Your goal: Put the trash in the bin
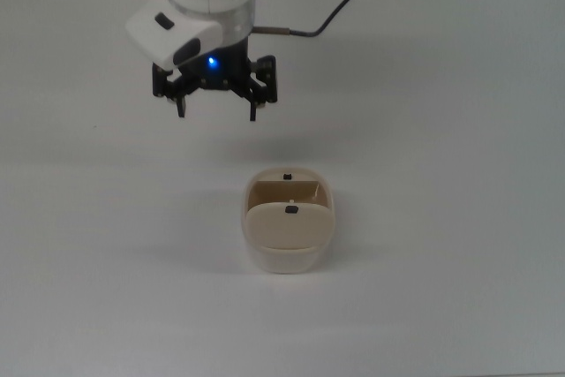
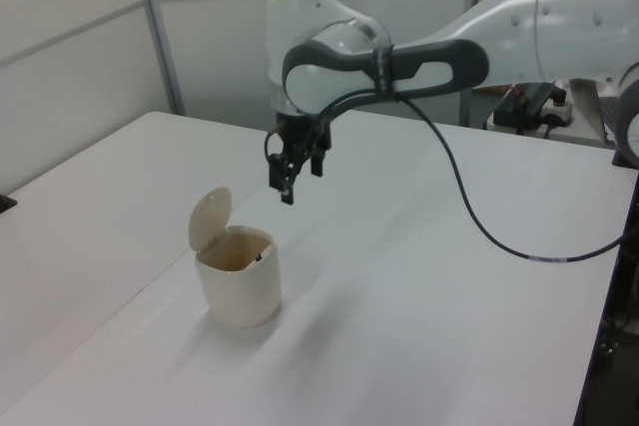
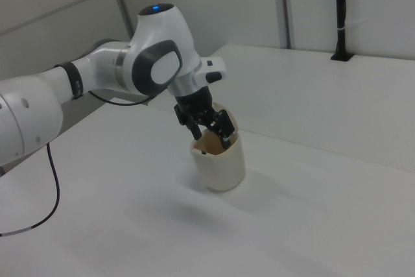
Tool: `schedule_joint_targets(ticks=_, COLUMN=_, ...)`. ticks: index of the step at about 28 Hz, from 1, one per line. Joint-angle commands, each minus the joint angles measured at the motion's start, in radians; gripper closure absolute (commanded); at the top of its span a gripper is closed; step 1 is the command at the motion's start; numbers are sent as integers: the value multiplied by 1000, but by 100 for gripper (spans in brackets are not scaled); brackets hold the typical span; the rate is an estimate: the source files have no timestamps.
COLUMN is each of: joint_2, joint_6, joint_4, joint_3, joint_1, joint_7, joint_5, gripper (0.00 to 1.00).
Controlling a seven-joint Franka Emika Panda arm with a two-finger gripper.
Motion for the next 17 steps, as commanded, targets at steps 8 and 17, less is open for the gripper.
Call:
schedule_joint_targets(ticks=8, joint_2=-127, joint_6=-160, joint_4=-45, joint_3=-18, joint_1=4, joint_7=-81, joint_5=-55, gripper=0)
schedule_joint_targets(ticks=17, joint_2=-224, joint_6=-252, joint_4=-49, joint_3=-24, joint_1=-35, joint_7=-84, joint_5=-37, gripper=0)
